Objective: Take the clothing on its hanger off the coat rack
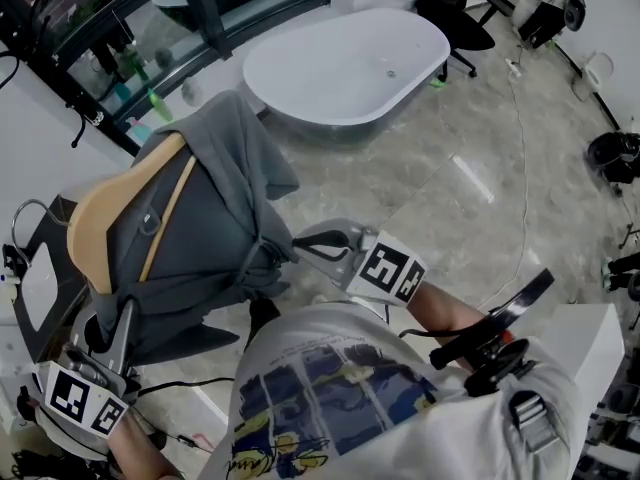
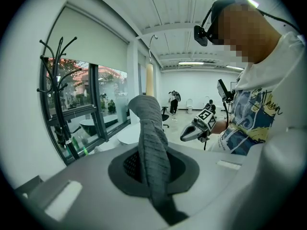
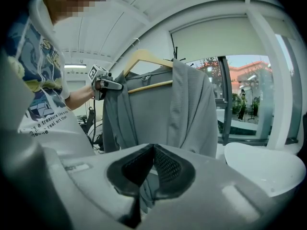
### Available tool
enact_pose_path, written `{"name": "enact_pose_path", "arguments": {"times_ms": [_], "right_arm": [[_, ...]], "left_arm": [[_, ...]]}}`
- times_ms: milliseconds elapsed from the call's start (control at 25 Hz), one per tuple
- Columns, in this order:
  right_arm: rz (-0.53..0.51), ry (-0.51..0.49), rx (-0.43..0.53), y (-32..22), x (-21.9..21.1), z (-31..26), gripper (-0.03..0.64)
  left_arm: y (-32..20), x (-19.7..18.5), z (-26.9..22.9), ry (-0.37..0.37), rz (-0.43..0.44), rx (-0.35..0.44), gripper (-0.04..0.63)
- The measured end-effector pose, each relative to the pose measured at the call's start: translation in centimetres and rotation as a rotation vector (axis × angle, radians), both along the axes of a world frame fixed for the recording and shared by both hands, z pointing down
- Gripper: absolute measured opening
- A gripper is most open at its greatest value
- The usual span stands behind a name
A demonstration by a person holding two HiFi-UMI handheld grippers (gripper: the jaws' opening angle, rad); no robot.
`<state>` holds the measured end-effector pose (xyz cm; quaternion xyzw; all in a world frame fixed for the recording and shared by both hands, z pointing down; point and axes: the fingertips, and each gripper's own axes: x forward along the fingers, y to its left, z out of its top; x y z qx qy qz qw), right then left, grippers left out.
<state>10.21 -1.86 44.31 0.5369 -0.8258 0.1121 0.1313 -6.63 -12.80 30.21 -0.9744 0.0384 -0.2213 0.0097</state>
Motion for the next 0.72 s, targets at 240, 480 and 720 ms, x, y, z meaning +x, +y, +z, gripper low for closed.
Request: {"name": "enact_pose_path", "arguments": {"times_ms": [240,480,720], "right_arm": [[-0.012,0.024,0.011,-0.3,-0.3,-0.2,0.003],[-0.011,0.031,0.018,-0.1,-0.1,-0.1,0.002],[-0.014,0.046,0.018,-0.3,-0.3,-0.2,0.002]], "left_arm": [[0.6,0.5,0.1,-0.004,0.019,0.018,0.000],[1.4,1.0,0.2,-0.004,0.031,0.027,0.000],[1.4,1.1,0.1,-0.008,0.040,0.032,0.000]]}}
